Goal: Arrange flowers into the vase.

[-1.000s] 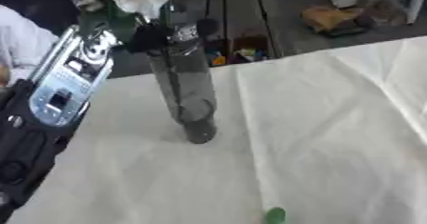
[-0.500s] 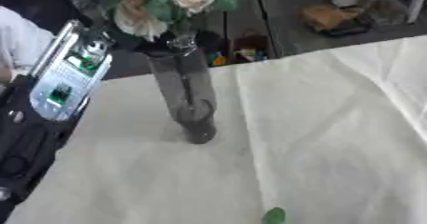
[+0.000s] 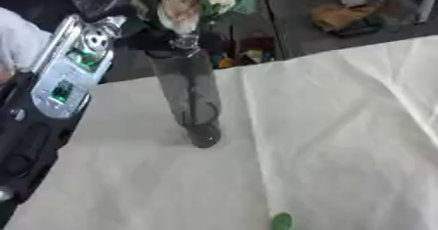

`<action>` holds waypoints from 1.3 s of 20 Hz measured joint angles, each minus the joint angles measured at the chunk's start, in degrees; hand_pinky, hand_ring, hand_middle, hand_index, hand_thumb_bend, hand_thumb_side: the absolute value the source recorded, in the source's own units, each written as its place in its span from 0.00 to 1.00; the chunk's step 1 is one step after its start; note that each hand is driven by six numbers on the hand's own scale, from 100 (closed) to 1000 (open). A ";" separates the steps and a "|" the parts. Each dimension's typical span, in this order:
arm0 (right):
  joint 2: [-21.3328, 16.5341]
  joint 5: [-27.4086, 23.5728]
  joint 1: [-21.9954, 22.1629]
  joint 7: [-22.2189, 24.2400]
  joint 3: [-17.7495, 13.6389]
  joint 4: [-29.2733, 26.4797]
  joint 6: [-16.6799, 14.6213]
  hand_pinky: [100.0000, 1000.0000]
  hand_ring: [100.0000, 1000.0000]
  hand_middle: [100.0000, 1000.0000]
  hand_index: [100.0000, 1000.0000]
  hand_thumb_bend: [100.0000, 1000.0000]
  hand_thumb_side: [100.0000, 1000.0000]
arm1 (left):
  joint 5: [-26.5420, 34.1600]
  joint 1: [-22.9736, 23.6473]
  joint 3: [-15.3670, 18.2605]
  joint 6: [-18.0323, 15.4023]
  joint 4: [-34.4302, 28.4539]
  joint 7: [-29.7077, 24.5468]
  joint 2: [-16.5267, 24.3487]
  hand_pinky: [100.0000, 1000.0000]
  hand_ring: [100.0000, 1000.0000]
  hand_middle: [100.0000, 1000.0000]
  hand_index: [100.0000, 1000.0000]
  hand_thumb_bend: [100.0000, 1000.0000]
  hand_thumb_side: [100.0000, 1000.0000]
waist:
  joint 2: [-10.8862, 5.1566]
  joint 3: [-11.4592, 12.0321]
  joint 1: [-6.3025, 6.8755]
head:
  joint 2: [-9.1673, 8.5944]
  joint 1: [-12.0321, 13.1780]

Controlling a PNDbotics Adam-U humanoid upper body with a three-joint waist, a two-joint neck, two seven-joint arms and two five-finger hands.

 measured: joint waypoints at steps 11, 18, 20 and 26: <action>0.00 0.00 0.24 0.07 -0.01 0.00 0.16 0.66 0.77 0.38 0.75 0.00 0.99 | -1.40 0.00 0.58 -0.30 0.00 -1.18 0.00 1.00 1.00 1.00 1.00 1.00 0.86 | 0.00 0.01 0.11 | 0.00 0.01; 0.00 0.00 0.43 -0.18 -0.05 0.00 0.36 0.66 0.77 0.38 0.75 0.00 0.99 | -1.45 0.09 1.91 -0.94 -0.01 -1.84 0.16 1.00 1.00 1.00 1.00 1.00 0.87 | -0.02 0.41 0.07 | 0.02 -0.11; 0.00 0.00 0.43 -0.18 -0.05 0.00 0.37 0.66 0.76 0.38 0.75 0.00 0.99 | -1.39 0.15 2.25 -0.99 -0.03 -1.89 0.19 1.00 1.00 1.00 1.00 1.00 0.87 | -0.02 0.42 0.02 | 0.02 -0.21; 0.00 0.00 0.43 -0.44 -0.35 0.00 0.34 0.66 0.76 0.38 0.75 0.00 0.98 | -0.76 0.99 2.91 -0.65 -0.11 -1.55 1.04 1.00 1.00 1.00 1.00 1.00 0.87 | -0.02 0.44 -0.15 | 0.02 -0.29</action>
